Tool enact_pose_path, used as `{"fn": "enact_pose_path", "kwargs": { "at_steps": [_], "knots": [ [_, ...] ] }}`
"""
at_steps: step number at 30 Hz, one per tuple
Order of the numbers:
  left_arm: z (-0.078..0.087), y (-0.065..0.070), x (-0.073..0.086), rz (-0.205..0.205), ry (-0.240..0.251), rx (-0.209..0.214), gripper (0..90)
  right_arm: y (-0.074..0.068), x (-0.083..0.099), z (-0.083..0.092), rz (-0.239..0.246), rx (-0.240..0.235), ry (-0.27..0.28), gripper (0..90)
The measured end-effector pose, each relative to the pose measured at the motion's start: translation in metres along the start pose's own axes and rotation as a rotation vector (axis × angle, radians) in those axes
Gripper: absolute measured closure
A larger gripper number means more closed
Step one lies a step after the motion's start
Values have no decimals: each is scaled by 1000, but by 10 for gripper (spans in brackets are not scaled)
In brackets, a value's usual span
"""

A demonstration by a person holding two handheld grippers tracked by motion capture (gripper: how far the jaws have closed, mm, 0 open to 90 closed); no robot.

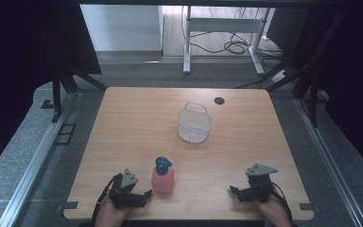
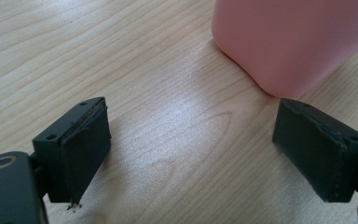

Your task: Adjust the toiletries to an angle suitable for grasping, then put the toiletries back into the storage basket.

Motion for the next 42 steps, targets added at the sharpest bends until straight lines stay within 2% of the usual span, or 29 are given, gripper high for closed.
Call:
{"fn": "enact_pose_path", "kwargs": {
  "at_steps": [14, 25, 36, 42],
  "knots": [
    [0, 0, 0, -1, 0, 2, 105, 0, 0, 0, 3, -4, 1, 0],
    [1, 0, 0, -1, -11, 22, 107, 0, 0, 0, 2, -3, 1, 0],
    [11, 0, -2, -3, 4, 41, 109, 0, 0, 0, 1, -3, 1, 0],
    [17, 4, -4, -21, 6, 53, 109, 0, 0, 0, 2, -3, 1, 0]
  ]
}}
Point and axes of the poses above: each handheld gripper's, and its own axes: z roughly backward along the jaws, x roughly out of its underside, y roughly to its right, the point moved 10 cm from there along -z, roughly forward along the jaws, and after that the axes turned 7 degrees about -y, right-handed, at the moved point
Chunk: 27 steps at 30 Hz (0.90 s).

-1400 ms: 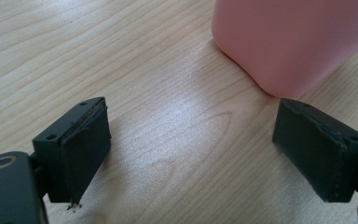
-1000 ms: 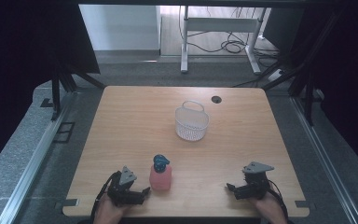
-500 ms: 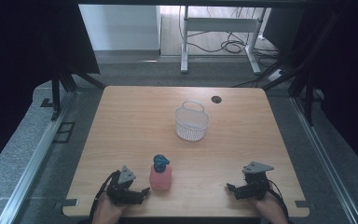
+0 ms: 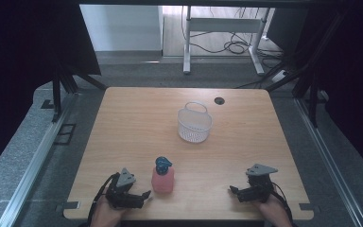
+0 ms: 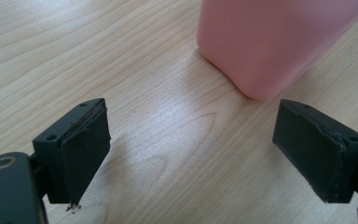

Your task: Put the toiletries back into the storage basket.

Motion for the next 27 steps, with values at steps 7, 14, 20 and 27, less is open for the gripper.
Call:
{"fn": "enact_pose_path", "kwargs": {
  "at_steps": [7, 14, 20, 27],
  "knots": [
    [5, 4, -2, -10, 0, 11, 109, 0, 0, 0, 0, 0, 0, 0],
    [9, 9, -7, -26, 13, 23, 109, 0, 0, 0, 0, 0, 0, 0],
    [12, 12, -10, -45, 13, 28, 109, 0, 0, 0, -1, 2, -1, 0],
    [16, 18, -14, -60, 12, 38, 110, 0, 0, 0, -5, 2, -1, 0]
  ]
}}
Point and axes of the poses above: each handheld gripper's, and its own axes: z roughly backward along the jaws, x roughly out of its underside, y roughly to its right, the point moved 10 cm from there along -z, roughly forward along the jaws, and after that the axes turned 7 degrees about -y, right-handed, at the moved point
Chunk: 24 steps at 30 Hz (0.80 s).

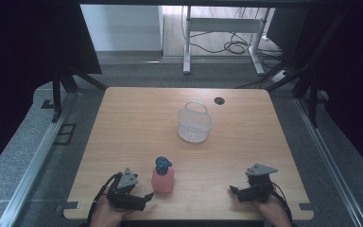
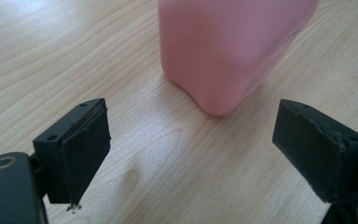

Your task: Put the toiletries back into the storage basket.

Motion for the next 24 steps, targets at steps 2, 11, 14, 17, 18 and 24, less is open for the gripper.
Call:
{"fn": "enact_pose_path", "kwargs": {
  "at_steps": [2, 11, 14, 17, 18, 24],
  "knots": [
    [2, 1, -2, -1, 4, 3, 110, 0, 0, 0, 0, 0, 0, 0],
    [11, 7, -14, -15, 24, 32, 127, 0, 0, 0, -1, 2, 0, 0],
    [13, 9, -20, -19, 34, 40, 128, 0, 0, 0, -1, 2, 0, 0],
    [15, 11, -24, -21, 44, 47, 130, 0, 0, 0, -1, 2, 0, 0],
    [15, 11, -24, -21, 44, 47, 132, 0, 0, 0, 0, 2, 0, 0],
    [18, 12, -37, -37, 60, 55, 142, 0, 0, 0, -1, 2, 0, 0]
  ]
}}
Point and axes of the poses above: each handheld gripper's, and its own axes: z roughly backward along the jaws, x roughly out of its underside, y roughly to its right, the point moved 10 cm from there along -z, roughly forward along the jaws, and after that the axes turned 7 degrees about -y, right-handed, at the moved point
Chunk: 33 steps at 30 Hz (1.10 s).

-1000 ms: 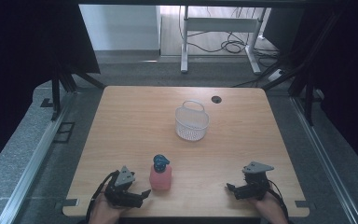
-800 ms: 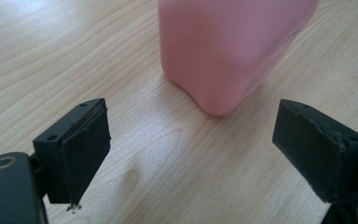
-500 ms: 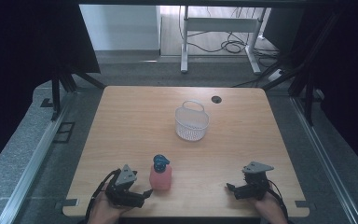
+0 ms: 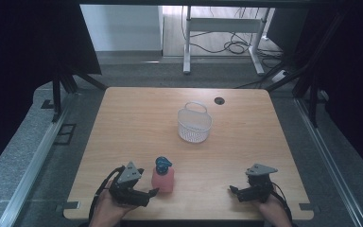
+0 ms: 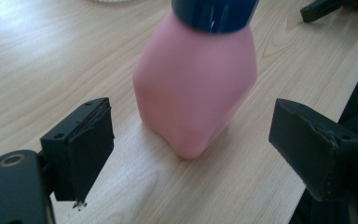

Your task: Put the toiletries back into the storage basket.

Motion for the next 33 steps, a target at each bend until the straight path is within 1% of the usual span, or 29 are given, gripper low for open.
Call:
{"fn": "enact_pose_path", "kwargs": {
  "at_steps": [4, 5, 9, 13, 16, 19, 24, 30, 33],
  "knots": [
    [1, 1, -6, -9, 2, -2, 160, 0, 0, 0, 0, 0, 0, 0],
    [1, 1, -9, -12, 5, -3, 168, 0, 0, 0, 0, 0, 0, 0],
    [1, 0, -15, -9, 16, 2, 201, 0, 0, 0, 0, 0, 0, 0],
    [3, -1, -25, 3, 45, 22, 236, 0, 0, 0, 1, 0, 0, 0],
    [3, -1, -28, 3, 51, 30, 268, 0, 0, 0, 0, 0, 0, 0],
    [2, 1, -34, -8, 51, 39, 288, 0, 0, 0, 1, 0, 0, 0],
    [0, 3, -41, -28, 49, 39, 326, 0, 0, 0, 0, 0, 0, 0],
    [-3, 5, -47, -41, 49, 37, 374, 0, 0, 0, -1, -1, -2, 0],
    [-3, 5, -49, -42, 53, 37, 414, 0, 0, 0, 0, -1, -1, 0]
  ]
}}
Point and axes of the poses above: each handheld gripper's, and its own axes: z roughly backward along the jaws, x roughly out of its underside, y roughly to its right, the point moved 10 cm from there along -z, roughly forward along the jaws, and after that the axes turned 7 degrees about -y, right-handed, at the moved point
